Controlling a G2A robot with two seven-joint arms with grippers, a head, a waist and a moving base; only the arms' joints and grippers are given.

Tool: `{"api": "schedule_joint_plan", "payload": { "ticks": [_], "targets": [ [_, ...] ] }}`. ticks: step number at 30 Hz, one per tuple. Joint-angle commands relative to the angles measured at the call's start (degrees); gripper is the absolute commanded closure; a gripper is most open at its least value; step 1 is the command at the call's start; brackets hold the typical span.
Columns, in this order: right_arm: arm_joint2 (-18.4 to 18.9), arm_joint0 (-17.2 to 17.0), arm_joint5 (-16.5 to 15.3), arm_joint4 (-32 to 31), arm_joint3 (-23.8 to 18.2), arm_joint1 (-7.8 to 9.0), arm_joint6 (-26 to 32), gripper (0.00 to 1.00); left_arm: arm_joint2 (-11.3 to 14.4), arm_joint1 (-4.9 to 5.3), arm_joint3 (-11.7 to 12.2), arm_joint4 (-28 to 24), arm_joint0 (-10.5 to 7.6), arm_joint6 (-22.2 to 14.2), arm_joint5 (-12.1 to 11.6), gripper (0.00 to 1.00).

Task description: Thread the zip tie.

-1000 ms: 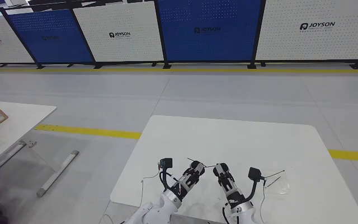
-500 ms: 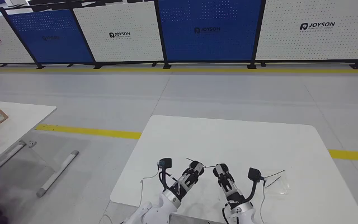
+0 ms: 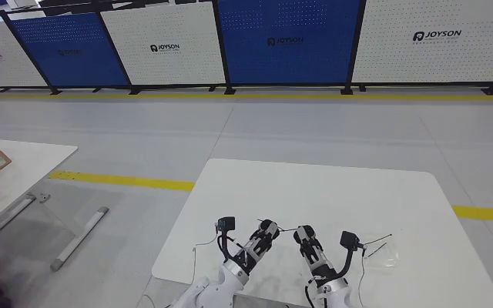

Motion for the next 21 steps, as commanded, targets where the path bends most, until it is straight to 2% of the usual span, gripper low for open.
{"api": "schedule_joint_plan", "payload": {
  "ticks": [1, 7, 12, 15, 19, 20, 21],
  "targets": [
    [0.0, 0.0, -0.1, -0.1, 0.0, 0.0, 0.1, 1.0, 0.0, -0.01, 0.0, 0.0, -0.06, -0.1, 0.1, 1.0],
    [0.1, 0.0, -0.5, 0.3, -0.1, -0.04, 0.0, 1.0, 0.3, -0.02, 0.1, 0.0, -0.1, -0.9, 0.0, 1.0],
    [0.0, 0.5, 0.0, 1.0, 0.2, -0.12, 1.1, 1.0, 0.0, 0.08, -0.4, -3.5, 0.11, -3.9, -1.5, 1.0],
    [0.1, 0.8, -0.3, 1.8, 0.5, -0.14, 1.9, 1.0, -0.3, 0.1, -0.6, -6.4, 0.28, -4.8, -2.6, 1.0],
    [0.4, 0.9, -0.6, 3.0, 0.5, -0.14, 2.7, 1.0, -0.9, 0.17, -0.8, -7.1, 0.35, -4.8, -2.9, 1.0],
    [0.5, 0.9, -0.7, 3.3, 0.5, -0.13, 2.9, 0.3, -0.9, 0.18, -0.8, -7.1, 0.39, -4.8, -2.9, 1.0],
    [0.7, 0.8, -1.1, 3.8, 0.4, -0.12, 3.0, 0.0, -1.0, 0.16, -0.8, -6.9, 0.4, -4.1, -2.7, 1.0]
  ]
}}
